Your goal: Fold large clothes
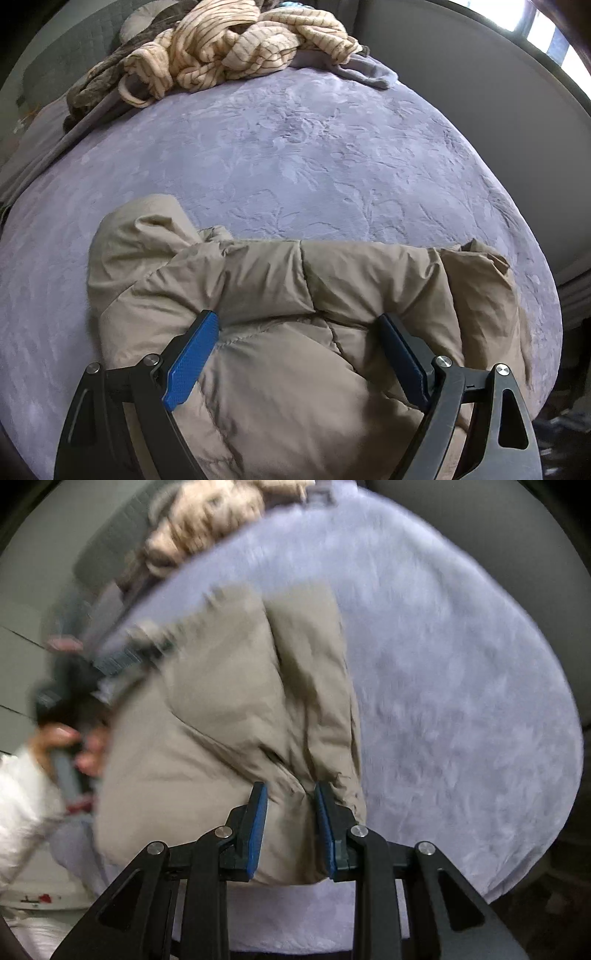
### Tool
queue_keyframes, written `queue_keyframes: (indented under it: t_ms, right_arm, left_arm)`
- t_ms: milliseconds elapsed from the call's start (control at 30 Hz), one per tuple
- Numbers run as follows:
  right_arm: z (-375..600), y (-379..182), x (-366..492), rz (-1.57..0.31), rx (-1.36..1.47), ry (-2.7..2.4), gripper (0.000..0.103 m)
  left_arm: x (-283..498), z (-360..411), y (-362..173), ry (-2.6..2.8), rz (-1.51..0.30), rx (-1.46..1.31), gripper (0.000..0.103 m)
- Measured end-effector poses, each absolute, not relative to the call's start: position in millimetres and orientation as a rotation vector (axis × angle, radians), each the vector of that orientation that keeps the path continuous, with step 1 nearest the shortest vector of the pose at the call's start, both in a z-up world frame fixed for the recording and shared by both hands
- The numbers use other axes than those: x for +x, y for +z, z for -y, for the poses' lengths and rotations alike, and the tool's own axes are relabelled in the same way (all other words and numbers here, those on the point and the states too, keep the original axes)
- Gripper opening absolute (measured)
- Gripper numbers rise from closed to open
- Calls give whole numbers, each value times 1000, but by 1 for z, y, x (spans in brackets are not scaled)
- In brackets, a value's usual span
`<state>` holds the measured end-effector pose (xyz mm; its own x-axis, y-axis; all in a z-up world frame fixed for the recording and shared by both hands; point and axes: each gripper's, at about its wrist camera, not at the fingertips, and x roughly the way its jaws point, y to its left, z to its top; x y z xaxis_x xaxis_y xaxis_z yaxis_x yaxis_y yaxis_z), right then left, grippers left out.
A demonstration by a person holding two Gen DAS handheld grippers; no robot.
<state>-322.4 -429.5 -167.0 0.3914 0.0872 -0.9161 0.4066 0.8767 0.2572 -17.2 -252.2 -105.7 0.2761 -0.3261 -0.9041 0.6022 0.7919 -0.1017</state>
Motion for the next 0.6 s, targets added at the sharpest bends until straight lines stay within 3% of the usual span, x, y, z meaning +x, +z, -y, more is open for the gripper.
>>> queue_keyframes:
  t_ms: [300,600]
  right_arm:
    - [437,-190,-319,-1236,548,-134,28]
    - [444,-207,-312,-1295,550,-97,28]
  left_arm:
    - [-54,188,-66,-611,-1196,188,89]
    - [-113,135,-92,-559,-1340,81,89]
